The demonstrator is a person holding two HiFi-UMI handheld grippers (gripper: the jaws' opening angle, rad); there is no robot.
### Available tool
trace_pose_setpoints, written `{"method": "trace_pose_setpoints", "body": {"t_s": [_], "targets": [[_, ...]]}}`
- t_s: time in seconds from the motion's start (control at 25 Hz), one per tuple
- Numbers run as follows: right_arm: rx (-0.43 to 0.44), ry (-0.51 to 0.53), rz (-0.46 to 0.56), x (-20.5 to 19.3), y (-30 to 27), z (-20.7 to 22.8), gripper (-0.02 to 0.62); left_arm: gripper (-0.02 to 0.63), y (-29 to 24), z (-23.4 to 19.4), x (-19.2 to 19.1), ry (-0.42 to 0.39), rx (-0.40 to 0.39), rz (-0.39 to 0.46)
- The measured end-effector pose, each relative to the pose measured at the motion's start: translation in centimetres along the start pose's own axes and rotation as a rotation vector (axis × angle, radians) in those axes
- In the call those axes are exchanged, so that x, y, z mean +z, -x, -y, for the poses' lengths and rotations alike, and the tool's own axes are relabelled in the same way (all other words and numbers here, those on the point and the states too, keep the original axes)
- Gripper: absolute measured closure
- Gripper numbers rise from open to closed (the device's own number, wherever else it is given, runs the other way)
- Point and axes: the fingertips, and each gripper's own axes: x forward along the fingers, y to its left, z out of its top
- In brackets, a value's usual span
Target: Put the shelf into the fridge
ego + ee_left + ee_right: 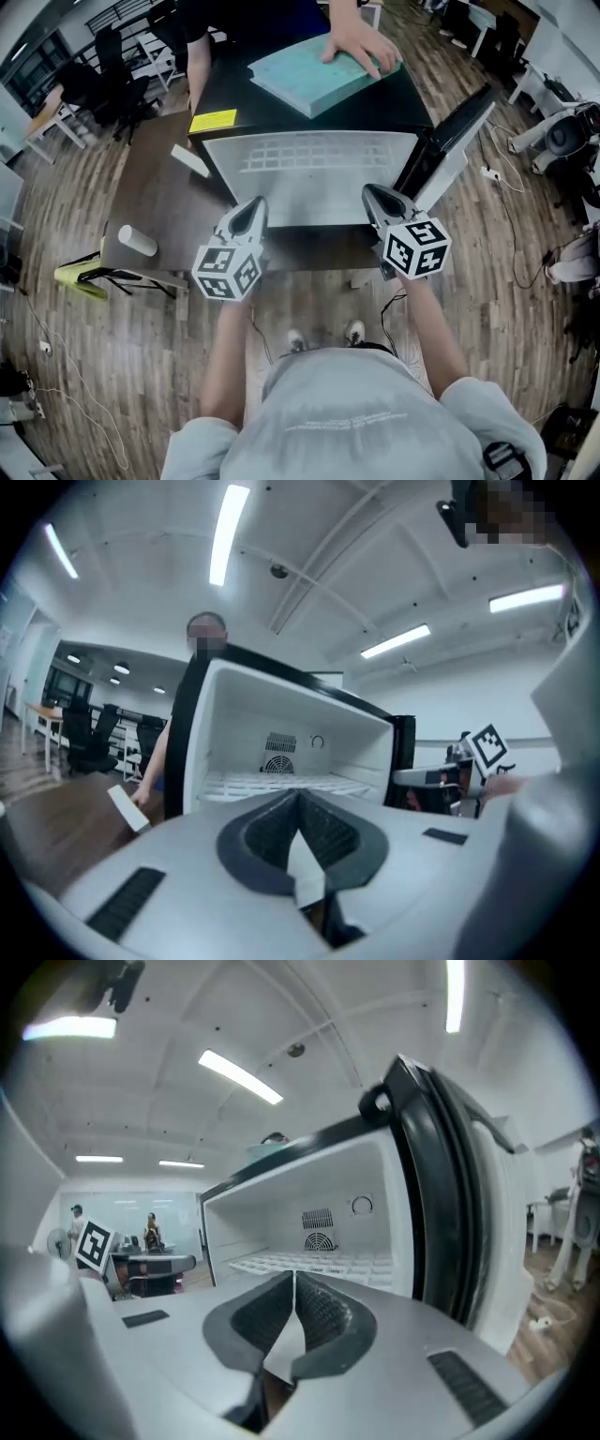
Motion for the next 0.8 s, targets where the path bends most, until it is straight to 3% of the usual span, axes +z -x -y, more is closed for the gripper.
{"method": "trace_pose_setpoints", "body": {"t_s": [0.2, 0.8], "targets": [[-0.005, 0.168, 0.037, 2.6, 3.6, -2.0, 0.578, 0.587, 3.7, 2.4, 2.3, -0.104, -0.006, 0.036], [0.103, 0.403, 0.111, 7.9, 9.2, -9.3, 0.580, 0.586, 10.9, 6.6, 8.3, -0.276, 0.026, 0.154]]}}
